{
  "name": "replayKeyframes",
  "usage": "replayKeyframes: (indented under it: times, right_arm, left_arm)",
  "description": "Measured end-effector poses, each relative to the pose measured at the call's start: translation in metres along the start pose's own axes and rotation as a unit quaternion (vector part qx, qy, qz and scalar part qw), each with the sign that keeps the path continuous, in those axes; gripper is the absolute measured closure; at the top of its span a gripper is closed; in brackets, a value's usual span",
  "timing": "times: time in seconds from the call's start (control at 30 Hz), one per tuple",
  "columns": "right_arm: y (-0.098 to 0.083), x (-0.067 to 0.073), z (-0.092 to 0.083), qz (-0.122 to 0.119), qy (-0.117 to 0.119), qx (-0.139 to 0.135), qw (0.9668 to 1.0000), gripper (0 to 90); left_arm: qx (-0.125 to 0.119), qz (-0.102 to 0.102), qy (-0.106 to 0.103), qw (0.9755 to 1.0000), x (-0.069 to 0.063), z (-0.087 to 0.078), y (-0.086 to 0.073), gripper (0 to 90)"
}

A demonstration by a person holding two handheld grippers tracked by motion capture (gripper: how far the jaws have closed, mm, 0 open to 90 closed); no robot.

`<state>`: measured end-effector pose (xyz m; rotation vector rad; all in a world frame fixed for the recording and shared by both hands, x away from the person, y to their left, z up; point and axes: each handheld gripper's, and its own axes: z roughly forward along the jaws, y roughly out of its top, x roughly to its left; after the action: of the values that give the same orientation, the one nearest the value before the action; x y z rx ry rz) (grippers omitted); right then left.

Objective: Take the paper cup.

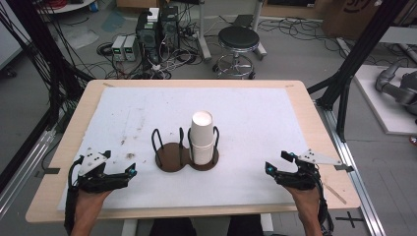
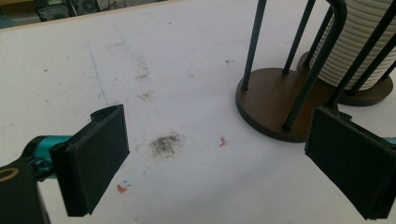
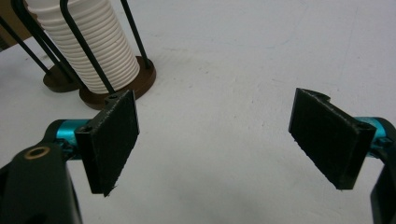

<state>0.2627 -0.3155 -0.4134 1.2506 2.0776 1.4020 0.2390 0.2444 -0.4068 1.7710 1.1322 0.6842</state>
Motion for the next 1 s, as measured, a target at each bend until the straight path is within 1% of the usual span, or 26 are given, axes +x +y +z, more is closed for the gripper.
replayKeyframes:
  times: [0.17,0.27,0.37,0.5,0.6,0.63,0.73,0.77,0.83,0.9,1.0]
  right_arm:
    - [-0.002,-0.005,0.001,0.006,0.001,0.005,1.0,16.5]
    - [-0.002,-0.006,0.0,0.01,0.002,0.001,0.9999,16.5]
    - [-0.001,-0.006,-0.001,0.009,0.002,0.0,1.0,16.5]
    - [0.002,-0.005,-0.002,0.002,0.002,-0.001,1.0,16.4]
    - [0.005,-0.004,-0.002,-0.002,0.012,-0.003,0.9999,16.4]
    - [0.006,-0.003,-0.003,0.0,0.016,-0.003,0.9999,16.4]
    - [0.008,-0.003,-0.002,-0.001,0.018,-0.006,0.9998,16.4]
    - [0.009,-0.003,-0.002,-0.002,0.025,-0.002,0.9997,16.4]
    - [0.009,-0.003,-0.002,-0.005,0.019,-0.002,0.9998,16.4]
    - [0.01,-0.003,-0.002,-0.005,0.019,-0.005,0.9998,16.4]
    - [0.013,-0.004,-0.006,0.0,0.02,-0.007,0.9998,16.4]
  left_arm:
    - [0.004,0.001,0.001,1.0,-0.001,0.002,-0.001,6.2]
    - [0.001,-0.001,0.002,1.0,-0.002,0.001,-0.001,6.2]
    - [0.002,0.0,0.0,1.0,-0.002,0.001,-0.001,6.2]
    - [0.002,0.002,-0.002,1.0,-0.004,0.002,-0.001,6.2]
    - [0.003,0.006,-0.003,1.0,-0.004,0.002,-0.001,6.3]
    - [0.003,0.006,-0.005,1.0,-0.003,0.001,-0.001,6.2]
    - [0.003,0.002,-0.003,1.0,-0.002,0.0,-0.002,6.3]
    - [0.003,0.001,-0.003,1.0,-0.001,0.0,-0.002,6.3]
    - [0.001,-0.002,-0.002,1.0,-0.001,-0.001,-0.002,6.2]
    - [-0.001,-0.002,-0.002,1.0,0.0,-0.002,-0.002,6.2]
    - [-0.001,-0.003,-0.002,1.0,0.001,-0.002,-0.002,6.3]
